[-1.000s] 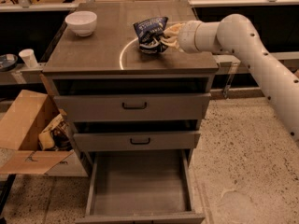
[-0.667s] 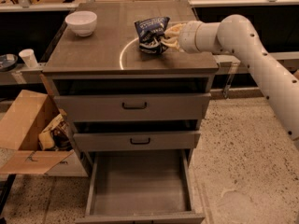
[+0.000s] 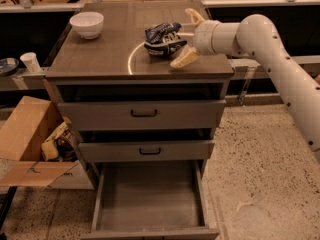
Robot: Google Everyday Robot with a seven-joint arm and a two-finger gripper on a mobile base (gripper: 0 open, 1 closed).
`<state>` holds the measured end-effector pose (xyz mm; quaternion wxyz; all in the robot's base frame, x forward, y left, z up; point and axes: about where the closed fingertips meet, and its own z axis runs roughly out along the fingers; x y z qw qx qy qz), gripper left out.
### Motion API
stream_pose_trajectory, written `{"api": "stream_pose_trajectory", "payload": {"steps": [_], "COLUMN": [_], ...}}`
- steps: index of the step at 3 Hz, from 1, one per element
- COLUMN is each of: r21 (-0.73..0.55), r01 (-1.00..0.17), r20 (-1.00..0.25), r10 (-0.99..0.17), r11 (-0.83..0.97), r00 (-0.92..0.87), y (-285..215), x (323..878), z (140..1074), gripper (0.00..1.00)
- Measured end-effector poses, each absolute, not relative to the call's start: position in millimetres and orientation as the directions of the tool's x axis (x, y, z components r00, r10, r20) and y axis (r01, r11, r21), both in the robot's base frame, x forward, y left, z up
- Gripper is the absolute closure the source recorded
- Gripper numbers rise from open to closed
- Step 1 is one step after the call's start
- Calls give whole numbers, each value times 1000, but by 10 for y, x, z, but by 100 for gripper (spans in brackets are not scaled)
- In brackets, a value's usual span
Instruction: Pick blue chip bag from bottom drawer and place on counter
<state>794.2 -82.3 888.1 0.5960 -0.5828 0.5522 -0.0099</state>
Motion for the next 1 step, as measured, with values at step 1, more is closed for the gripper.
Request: {"api": "stream_pose_trajectory", "payload": {"steps": [1], "r21": [-734], "r01": [-612], "r20": [-624], "r10": [-648], "r11": [296], "r00": [435], "y": [-795], "x": [7885], "z": [9140], "gripper": [0]}}
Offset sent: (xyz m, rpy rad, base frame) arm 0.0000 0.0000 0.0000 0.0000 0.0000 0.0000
